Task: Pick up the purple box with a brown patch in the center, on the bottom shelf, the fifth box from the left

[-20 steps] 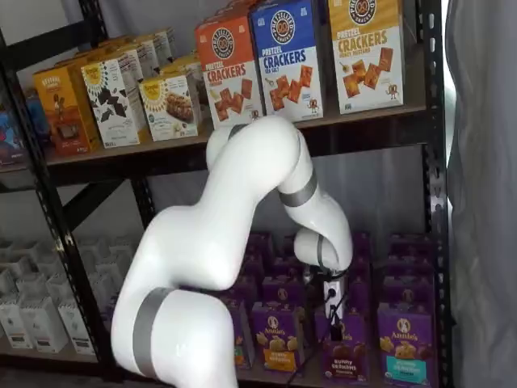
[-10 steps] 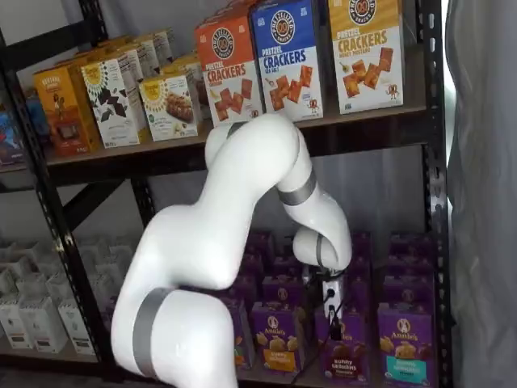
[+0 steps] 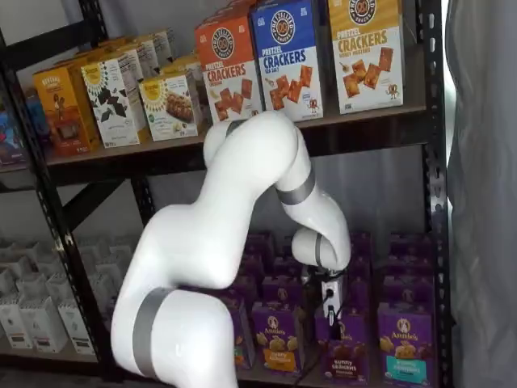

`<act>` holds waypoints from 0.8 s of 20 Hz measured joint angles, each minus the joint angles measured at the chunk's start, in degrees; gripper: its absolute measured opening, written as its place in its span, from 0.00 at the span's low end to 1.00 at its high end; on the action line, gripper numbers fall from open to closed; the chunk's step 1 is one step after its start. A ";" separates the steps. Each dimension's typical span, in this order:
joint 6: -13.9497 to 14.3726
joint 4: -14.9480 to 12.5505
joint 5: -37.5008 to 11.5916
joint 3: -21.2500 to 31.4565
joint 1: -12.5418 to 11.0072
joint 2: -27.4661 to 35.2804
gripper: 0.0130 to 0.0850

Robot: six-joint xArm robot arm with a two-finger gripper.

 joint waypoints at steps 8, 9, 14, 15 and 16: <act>-0.19 0.39 -0.94 1.40 0.21 -0.83 0.22; 0.08 0.15 -1.04 1.81 0.25 -1.11 0.22; 1.75 -1.33 -1.53 4.94 0.60 -3.29 0.22; 1.97 -1.47 -1.55 5.71 0.70 -3.87 0.22; 2.19 -1.59 -1.59 6.69 0.82 -4.60 0.22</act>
